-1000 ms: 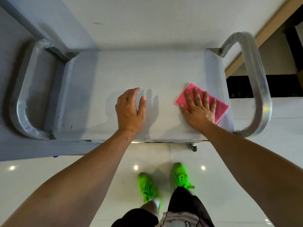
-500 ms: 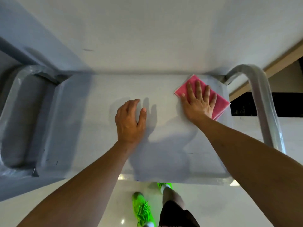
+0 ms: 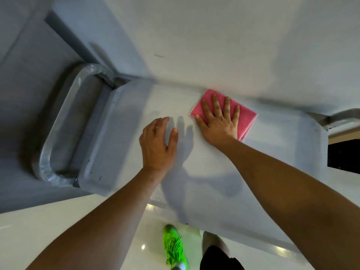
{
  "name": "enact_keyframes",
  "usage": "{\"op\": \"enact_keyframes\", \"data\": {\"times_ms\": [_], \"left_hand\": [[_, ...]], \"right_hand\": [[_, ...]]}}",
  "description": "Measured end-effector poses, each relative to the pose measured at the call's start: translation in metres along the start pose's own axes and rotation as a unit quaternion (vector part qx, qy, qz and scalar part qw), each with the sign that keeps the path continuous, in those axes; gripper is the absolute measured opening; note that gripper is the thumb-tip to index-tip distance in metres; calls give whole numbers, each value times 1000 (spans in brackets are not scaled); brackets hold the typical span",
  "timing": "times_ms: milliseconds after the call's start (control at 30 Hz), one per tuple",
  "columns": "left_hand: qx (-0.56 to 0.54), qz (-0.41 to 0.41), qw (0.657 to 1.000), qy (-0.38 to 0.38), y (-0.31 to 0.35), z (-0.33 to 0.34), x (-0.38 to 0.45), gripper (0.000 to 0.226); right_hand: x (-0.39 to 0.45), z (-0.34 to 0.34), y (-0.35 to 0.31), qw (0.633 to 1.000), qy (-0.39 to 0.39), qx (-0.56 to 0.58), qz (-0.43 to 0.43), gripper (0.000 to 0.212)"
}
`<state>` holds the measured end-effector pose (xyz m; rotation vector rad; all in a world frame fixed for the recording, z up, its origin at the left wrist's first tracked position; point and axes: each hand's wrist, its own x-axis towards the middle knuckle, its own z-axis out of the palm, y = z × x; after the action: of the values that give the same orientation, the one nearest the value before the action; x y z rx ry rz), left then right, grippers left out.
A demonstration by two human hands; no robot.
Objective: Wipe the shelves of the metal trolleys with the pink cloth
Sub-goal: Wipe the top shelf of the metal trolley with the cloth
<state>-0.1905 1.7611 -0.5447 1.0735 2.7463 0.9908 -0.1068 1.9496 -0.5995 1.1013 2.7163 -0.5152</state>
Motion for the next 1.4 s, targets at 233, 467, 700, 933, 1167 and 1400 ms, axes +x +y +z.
{"op": "enact_keyframes", "data": {"times_ms": [233, 467, 700, 933, 1167, 1400], "left_hand": [[52, -82, 995, -7, -59, -37, -3, 49], [46, -112, 991, 62, -92, -51, -7, 46], [64, -129, 985, 95, -115, -61, -11, 46], [69, -161, 982, 70, -123, -75, -22, 46], [47, -120, 988, 85, -111, -91, -38, 46], [16, -112, 989, 93, -117, -119, -71, 50]], "right_hand": [[39, 12, -80, 995, -12, -36, -90, 77], [73, 23, -160, 982, -24, -55, -179, 75], [96, 30, -221, 962, -48, -83, -255, 79], [63, 41, -219, 951, -54, -95, -289, 82], [-25, 62, -215, 951, -68, -95, -286, 93], [-107, 93, -212, 966, -73, -67, -238, 89]]}}
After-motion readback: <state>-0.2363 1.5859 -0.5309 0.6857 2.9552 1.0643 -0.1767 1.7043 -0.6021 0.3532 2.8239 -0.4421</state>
